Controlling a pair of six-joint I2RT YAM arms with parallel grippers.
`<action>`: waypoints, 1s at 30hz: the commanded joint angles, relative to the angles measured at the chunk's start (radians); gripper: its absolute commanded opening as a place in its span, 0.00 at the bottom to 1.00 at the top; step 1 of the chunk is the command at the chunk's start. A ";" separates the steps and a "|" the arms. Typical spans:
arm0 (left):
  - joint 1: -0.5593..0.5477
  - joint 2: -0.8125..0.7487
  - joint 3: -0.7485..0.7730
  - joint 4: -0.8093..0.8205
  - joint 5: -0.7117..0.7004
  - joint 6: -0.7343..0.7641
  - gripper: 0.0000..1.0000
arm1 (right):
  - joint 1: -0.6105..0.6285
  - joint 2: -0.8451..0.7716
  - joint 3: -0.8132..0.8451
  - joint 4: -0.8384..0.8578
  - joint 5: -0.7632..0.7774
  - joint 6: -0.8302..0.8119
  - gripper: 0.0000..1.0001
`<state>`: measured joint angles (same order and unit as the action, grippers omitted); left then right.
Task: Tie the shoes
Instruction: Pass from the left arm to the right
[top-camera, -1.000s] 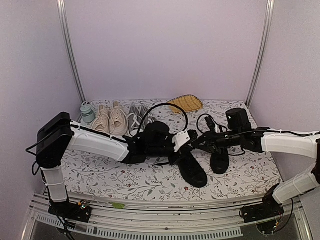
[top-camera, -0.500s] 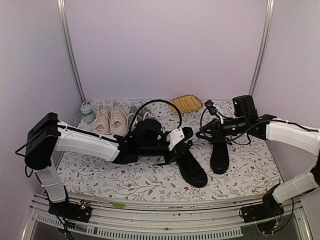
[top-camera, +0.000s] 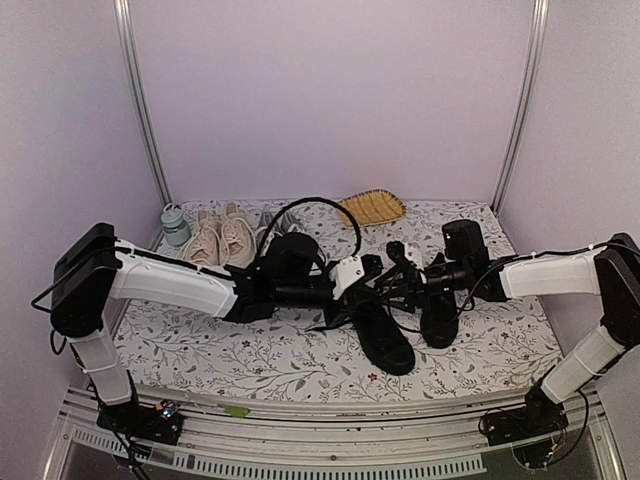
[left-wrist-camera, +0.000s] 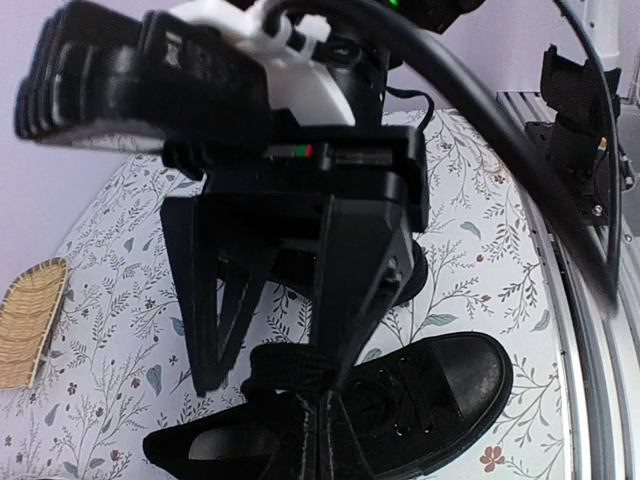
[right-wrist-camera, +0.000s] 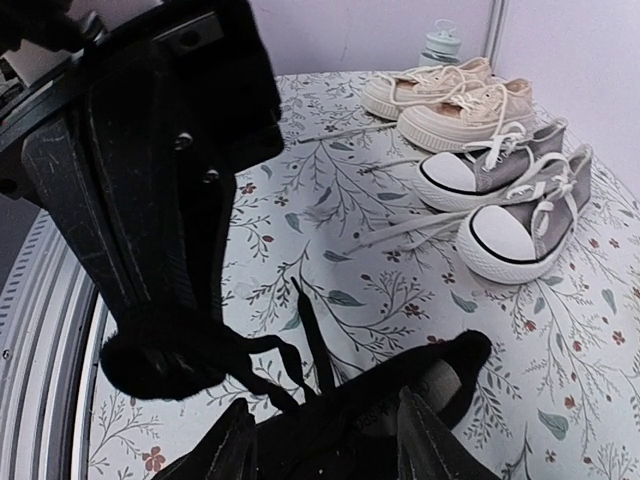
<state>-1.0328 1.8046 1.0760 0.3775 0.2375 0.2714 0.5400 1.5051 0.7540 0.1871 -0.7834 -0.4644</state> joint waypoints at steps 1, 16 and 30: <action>0.019 0.000 0.031 -0.033 0.052 0.028 0.00 | 0.053 0.058 -0.012 0.143 -0.052 -0.015 0.48; 0.065 -0.020 0.015 -0.058 0.212 0.035 0.00 | 0.054 0.094 -0.017 0.191 -0.077 0.007 0.15; 0.088 0.000 0.034 -0.090 0.284 0.036 0.00 | 0.054 0.094 -0.029 0.212 -0.037 0.021 0.01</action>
<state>-0.9604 1.8046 1.0870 0.3115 0.4877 0.3023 0.5945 1.6485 0.7410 0.3691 -0.8467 -0.4591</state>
